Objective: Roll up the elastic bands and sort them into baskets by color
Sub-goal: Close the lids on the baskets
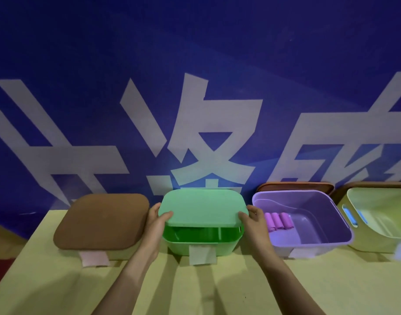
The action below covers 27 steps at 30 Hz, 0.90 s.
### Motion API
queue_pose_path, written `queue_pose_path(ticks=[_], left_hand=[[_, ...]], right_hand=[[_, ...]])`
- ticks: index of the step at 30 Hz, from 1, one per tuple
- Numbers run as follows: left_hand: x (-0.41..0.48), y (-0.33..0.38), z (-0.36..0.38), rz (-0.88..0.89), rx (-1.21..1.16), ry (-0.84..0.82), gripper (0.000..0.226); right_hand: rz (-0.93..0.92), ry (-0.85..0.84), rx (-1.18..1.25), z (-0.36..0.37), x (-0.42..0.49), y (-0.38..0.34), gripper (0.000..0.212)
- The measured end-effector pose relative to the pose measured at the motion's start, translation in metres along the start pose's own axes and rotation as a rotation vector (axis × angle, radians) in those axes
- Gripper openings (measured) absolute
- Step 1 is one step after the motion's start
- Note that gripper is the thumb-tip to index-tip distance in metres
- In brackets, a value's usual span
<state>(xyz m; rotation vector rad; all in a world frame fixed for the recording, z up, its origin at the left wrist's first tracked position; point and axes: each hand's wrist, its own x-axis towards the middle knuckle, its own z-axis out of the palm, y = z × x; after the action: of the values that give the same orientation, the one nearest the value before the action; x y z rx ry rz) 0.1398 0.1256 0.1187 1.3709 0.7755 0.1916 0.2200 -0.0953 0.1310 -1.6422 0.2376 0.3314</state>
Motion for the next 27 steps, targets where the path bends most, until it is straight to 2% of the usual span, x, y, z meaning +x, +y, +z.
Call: queue_pose_path(ticks=[3,8,19,21,25,27], left_hand=[[-0.004,-0.01,0.0,0.0,-0.025,-0.029,0.041],[-0.003,-0.028,-0.005,0.041,-0.035,-0.05,0.046],[-0.006,-0.046,-0.007,0.081,-0.04,-0.03,0.053],[-0.003,-0.047,-0.009,0.083,-0.043,-0.017,0.052],[0.002,-0.049,-0.009,0.043,-0.041,0.014,0.054],[0.003,-0.046,-0.008,0.019,-0.04,0.027,0.055]], right_hand=[[-0.028,-0.014,0.028,0.002,-0.011,0.012,0.03],[-0.012,0.005,0.023,0.004,-0.012,0.035,0.047],[0.019,0.02,0.02,0.008,-0.002,0.057,0.043],[-0.018,0.033,-0.044,0.011,0.002,0.057,0.043],[-0.137,-0.031,-0.342,0.018,0.008,0.055,0.063],[-0.155,-0.058,-0.441,0.022,0.011,0.055,0.065]])
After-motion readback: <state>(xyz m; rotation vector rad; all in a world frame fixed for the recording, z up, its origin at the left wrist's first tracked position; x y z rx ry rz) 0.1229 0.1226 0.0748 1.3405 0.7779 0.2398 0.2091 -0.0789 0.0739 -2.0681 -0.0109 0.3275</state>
